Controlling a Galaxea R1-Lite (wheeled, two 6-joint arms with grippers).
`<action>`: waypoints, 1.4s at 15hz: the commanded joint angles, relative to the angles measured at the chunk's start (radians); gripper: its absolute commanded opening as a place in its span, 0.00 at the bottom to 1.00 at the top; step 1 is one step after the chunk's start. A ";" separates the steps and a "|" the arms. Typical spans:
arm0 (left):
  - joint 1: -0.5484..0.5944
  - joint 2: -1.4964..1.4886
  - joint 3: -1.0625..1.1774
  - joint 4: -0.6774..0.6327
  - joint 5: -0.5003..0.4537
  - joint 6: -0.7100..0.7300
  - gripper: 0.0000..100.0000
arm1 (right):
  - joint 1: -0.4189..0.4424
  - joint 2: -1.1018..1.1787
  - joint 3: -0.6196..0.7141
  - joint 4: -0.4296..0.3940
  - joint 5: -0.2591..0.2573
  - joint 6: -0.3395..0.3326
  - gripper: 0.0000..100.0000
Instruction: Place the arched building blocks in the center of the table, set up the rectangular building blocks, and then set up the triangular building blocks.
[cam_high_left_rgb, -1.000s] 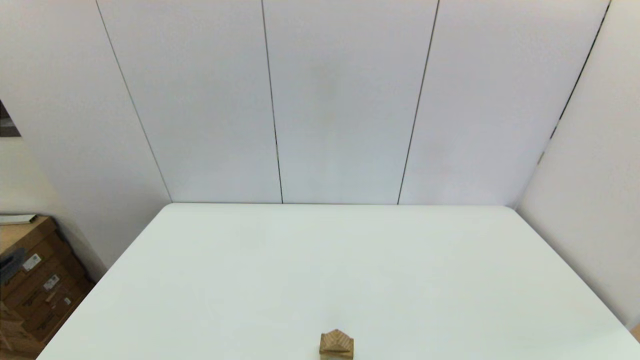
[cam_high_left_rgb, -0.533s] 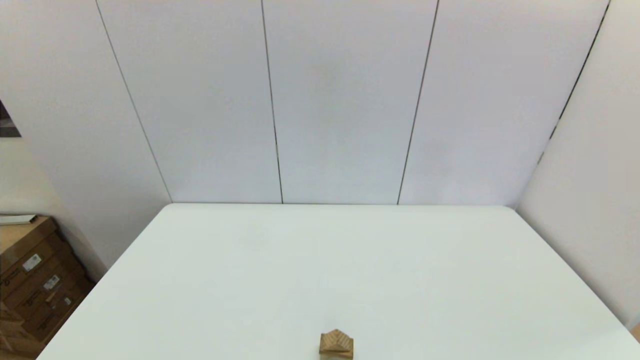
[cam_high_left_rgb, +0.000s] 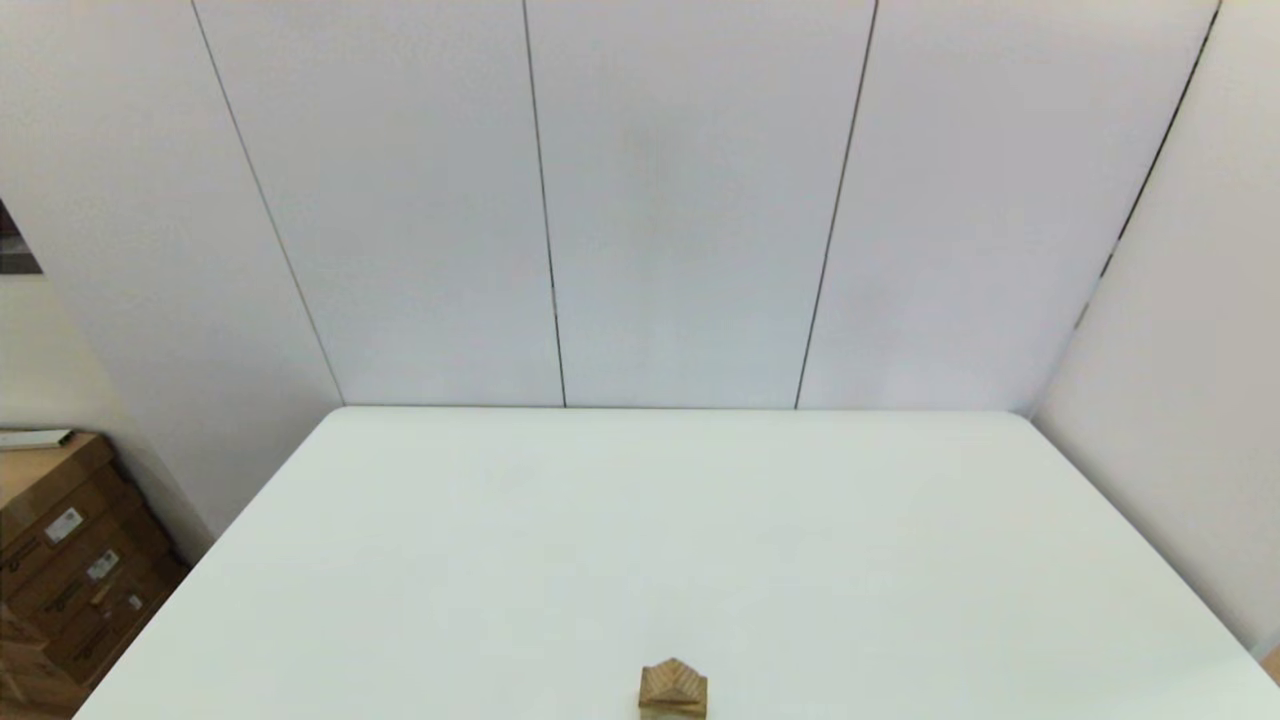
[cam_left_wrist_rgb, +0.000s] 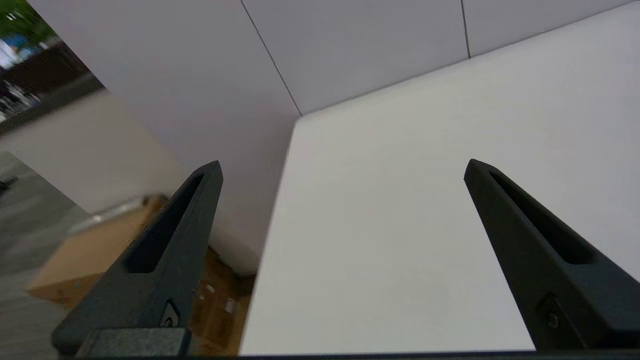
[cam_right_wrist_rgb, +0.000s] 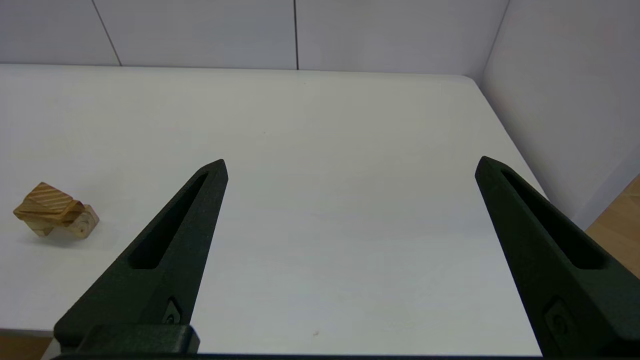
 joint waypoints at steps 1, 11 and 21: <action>0.000 -0.014 0.081 -0.066 -0.072 -0.137 1.00 | 0.000 0.001 0.000 0.000 0.000 0.000 1.00; 0.000 -0.015 0.123 -0.113 -0.047 -0.292 1.00 | 0.000 0.001 0.000 0.000 0.000 -0.002 1.00; 0.000 -0.014 0.123 -0.115 -0.041 -0.353 1.00 | 0.000 0.001 0.001 -0.004 -0.010 0.012 1.00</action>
